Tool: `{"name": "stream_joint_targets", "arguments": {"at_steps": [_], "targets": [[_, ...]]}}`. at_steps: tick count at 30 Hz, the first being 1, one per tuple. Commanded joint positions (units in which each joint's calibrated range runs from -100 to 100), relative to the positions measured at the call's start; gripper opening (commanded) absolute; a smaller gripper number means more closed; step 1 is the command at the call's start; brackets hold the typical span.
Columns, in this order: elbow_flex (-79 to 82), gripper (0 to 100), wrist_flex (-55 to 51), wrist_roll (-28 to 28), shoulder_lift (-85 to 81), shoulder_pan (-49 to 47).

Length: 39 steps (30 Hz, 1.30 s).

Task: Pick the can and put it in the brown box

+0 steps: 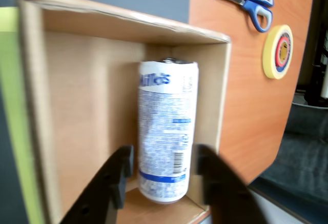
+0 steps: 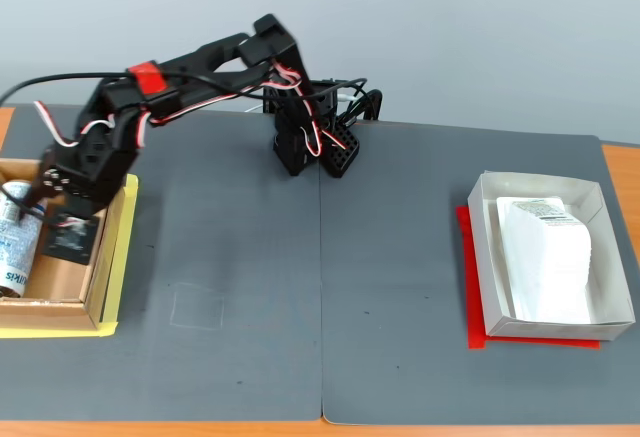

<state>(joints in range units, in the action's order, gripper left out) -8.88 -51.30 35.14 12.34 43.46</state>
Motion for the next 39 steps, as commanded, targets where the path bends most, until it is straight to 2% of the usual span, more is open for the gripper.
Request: {"name": "stream_joint_targets", "arguments": {"at_steps": [1, 5, 13, 18, 25, 39], "targets": [[7.26, 1, -0.05, -0.17, -10.35, -2.35], [14.95, 1, -0.05, -2.15, -18.40, -4.95], [22.73, 1, -0.13, -17.89, -33.82, -11.45], [29.16, 1, -0.13, -24.67, -43.73, -18.11], [42.64, 1, -0.13, -25.97, -58.21, -28.02], [81.01, 1, 0.73, -26.02, -92.01, -43.62]]}}
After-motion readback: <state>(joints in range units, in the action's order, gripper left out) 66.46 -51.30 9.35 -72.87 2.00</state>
